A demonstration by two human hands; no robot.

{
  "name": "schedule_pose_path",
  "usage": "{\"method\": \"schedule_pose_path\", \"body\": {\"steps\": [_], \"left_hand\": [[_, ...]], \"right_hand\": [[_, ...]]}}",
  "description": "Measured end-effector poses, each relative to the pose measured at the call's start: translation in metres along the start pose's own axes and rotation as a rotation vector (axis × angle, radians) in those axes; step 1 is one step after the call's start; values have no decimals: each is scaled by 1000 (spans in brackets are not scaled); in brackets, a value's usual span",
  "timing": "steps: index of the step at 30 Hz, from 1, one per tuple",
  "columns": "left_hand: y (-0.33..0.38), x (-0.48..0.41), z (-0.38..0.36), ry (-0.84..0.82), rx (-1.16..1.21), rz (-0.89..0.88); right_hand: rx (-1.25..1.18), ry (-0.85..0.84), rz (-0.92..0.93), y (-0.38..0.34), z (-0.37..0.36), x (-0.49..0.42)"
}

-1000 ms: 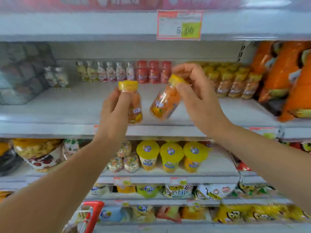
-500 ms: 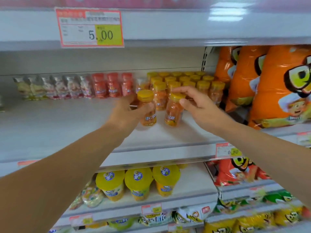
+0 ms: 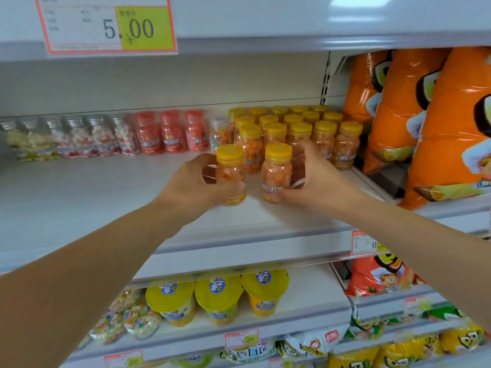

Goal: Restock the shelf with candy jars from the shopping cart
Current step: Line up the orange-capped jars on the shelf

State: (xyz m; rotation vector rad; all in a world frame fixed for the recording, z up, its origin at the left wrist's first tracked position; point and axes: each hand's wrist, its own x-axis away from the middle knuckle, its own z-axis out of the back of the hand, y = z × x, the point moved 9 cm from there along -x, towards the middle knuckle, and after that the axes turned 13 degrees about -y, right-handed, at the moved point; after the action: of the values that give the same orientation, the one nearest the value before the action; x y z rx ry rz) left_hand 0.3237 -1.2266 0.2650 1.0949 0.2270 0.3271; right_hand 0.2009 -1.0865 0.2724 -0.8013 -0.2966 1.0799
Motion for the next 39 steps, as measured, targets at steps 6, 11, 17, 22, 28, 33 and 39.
{"method": "schedule_pose_path", "body": {"steps": [6, 11, 17, 22, 28, 33, 39], "left_hand": [[-2, 0, 5, 24, -28, 17], [-2, 1, 5, 22, -33, 26], [2, 2, -7, 7, 59, -7], [18, 4, -33, -90, 81, -56], [11, -1, -24, 48, -75, 67], [6, -6, -24, 93, -113, 100], [11, -17, -36, 55, -122, 72]], "right_hand": [[37, 77, -30, 4, -4, -24], [-41, 109, -21, 5, -5, -22], [-38, 53, 69, -14, -7, 7], [-25, -24, 115, -23, -13, 15], [65, 72, 25, 0, 9, 24], [99, 191, -48, 24, 30, 20], [66, 56, -84, 34, 25, 2]]}}
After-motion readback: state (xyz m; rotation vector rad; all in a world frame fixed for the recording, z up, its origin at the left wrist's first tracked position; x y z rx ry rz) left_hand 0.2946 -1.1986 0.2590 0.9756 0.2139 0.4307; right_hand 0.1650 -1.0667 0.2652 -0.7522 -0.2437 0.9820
